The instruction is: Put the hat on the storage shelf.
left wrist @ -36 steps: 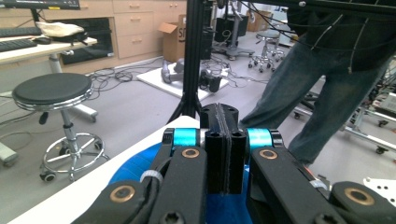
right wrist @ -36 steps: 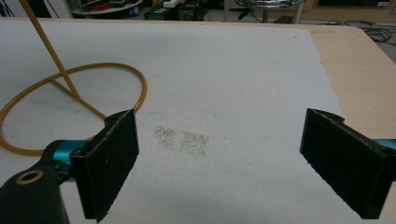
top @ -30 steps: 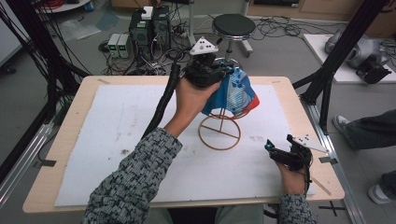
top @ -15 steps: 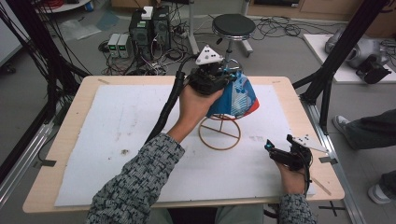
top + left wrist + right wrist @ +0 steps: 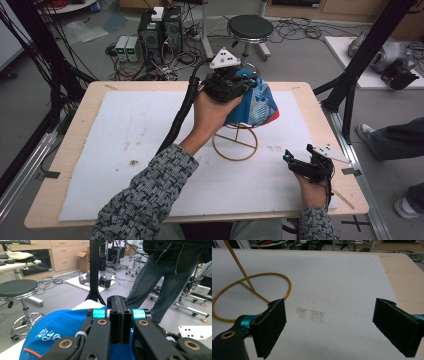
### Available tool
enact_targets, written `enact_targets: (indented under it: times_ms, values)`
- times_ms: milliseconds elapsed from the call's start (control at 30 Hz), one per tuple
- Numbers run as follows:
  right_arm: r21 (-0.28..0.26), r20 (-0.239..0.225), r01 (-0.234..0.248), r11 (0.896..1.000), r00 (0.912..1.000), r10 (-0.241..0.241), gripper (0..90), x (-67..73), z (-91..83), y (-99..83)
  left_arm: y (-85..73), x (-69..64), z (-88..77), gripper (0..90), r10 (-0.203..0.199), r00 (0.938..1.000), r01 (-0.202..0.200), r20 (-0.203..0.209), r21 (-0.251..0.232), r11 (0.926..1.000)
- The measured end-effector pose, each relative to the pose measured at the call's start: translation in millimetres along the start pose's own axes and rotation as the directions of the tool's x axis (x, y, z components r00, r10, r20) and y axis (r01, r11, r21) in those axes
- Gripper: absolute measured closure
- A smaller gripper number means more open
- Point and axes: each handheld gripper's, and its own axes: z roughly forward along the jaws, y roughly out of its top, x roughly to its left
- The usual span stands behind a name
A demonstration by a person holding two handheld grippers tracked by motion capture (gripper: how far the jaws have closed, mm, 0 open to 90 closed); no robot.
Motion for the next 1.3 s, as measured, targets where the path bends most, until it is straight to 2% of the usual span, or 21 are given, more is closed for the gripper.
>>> enact_targets:
  times_ms: [133, 333, 433, 667, 800, 900, 1133, 1300]
  values:
    - [0.005, -0.002, -0.003, 1.0, 1.0, 0.003, 10.7, -0.2, 0.0, -0.1, 2.6, -0.3, -1.1, 89.5, -0.004, 1.0, 0.004, 0.001, -0.001, 1.0]
    - [0.005, -0.003, 0.0, 1.0, 1.0, 0.0, 10.7, -0.2, 0.0, -0.1, 4.1, -2.8, -1.0, 89.5, 0.013, 0.9999, -0.013, -0.001, 0.003, 0.9999]
    - [0.0, -0.001, -0.002, 1.0, 1.0, 0.002, 10.7, 0.1, 0.0, 0.0, 1.1, -2.5, 1.6, 89.5, 0.035, 0.9993, -0.035, -0.01, 0.012, 0.9993]
    - [0.003, -0.003, -0.002, 1.0, 1.0, 0.002, 10.7, -0.6, -0.1, -0.2, -7.7, -0.1, 7.7, 89.4, 0.051, 0.9986, -0.051, -0.016, 0.027, 0.9984]
    - [0.003, -0.003, -0.005, 1.0, 1.0, 0.005, 10.7, -0.7, -0.1, -0.2, -10.0, 2.3, 8.6, 89.2, 0.047, 0.9986, -0.046, -0.025, 0.026, 0.9986]
    - [0.004, -0.004, -0.004, 1.0, 1.0, 0.004, 10.7, -0.5, -0.1, -0.2, -13.2, 2.6, 9.8, 89.0, 0.072, 0.9965, -0.071, -0.043, 0.031, 0.997]
    - [0.004, -0.004, -0.001, 1.0, 1.0, 0.001, 10.7, -0.6, -0.2, -0.2, -17.2, 0.7, 10.5, 82.3, 0.102, 0.9937, -0.101, -0.046, 0.025, 0.9946]
    - [0.004, -0.003, -0.001, 1.0, 1.0, 0.001, 10.7, -0.5, -0.2, -0.1, -17.9, 2.2, 9.9, 79.7, 0.103, 0.9936, -0.103, -0.045, 0.02, 0.9945]
